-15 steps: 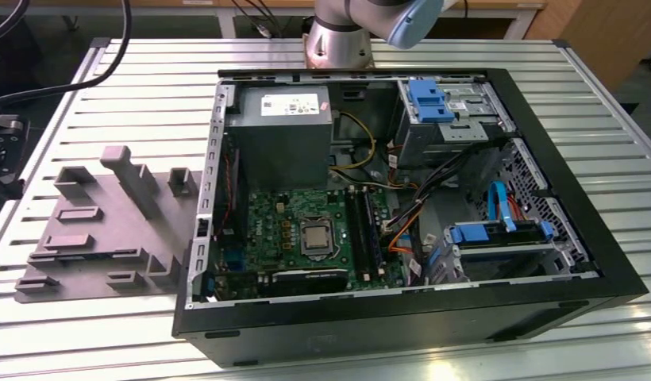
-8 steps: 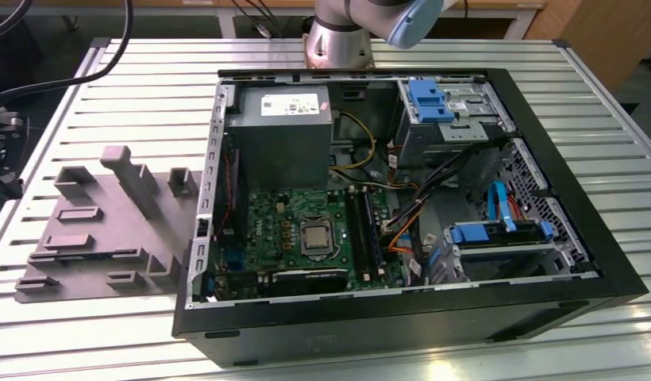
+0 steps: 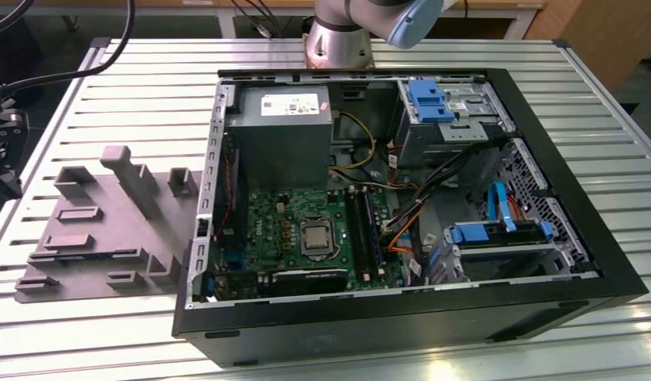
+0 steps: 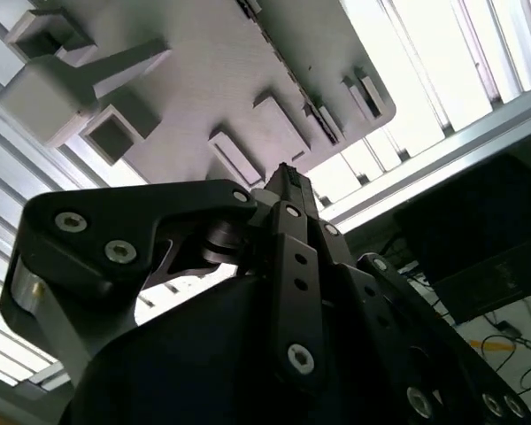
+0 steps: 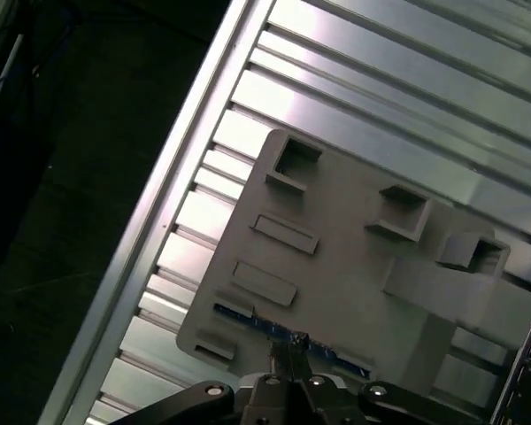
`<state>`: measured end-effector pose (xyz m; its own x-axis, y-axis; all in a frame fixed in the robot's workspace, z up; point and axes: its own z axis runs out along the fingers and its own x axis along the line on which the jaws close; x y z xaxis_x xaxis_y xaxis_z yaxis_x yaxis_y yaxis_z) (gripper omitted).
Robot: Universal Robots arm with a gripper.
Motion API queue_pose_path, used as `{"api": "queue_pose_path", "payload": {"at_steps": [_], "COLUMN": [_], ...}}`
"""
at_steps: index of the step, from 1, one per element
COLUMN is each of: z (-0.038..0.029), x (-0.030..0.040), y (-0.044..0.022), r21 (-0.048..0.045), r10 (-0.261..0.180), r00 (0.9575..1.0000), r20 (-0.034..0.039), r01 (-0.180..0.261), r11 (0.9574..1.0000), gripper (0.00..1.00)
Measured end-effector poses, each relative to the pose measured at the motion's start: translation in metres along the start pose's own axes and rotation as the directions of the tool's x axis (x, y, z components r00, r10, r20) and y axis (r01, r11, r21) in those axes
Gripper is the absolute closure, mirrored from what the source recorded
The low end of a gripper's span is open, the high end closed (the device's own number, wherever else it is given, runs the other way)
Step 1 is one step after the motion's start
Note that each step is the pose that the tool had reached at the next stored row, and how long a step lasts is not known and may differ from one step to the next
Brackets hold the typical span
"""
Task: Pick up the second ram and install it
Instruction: 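Pick up the second ram and move it above second insertion slot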
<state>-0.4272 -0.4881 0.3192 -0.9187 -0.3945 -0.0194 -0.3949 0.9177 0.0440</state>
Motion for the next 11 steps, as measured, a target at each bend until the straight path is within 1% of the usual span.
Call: {"api": "queue_pose_path", "payload": {"at_steps": [3, 5, 8, 11], "z": [0.0000, 0.0001, 0.0001, 0.0001], "x": [0.0000, 0.0000, 0.0000, 0.0000], "y": [0.0000, 0.0000, 0.0000, 0.0000], "r21": [-0.0008, -0.0015, -0.0025, -0.0036], "r10": [-0.041, -0.070, -0.114, -0.158], "r00": [0.9991, 0.9975, 0.9934, 0.9874], "r20": [-0.0018, -0.0031, -0.0050, -0.0067], "r01": [0.041, 0.070, 0.114, 0.158], "r11": [0.9991, 0.9975, 0.9934, 0.9874], "gripper": [0.89, 0.89, 0.89, 0.89]}}
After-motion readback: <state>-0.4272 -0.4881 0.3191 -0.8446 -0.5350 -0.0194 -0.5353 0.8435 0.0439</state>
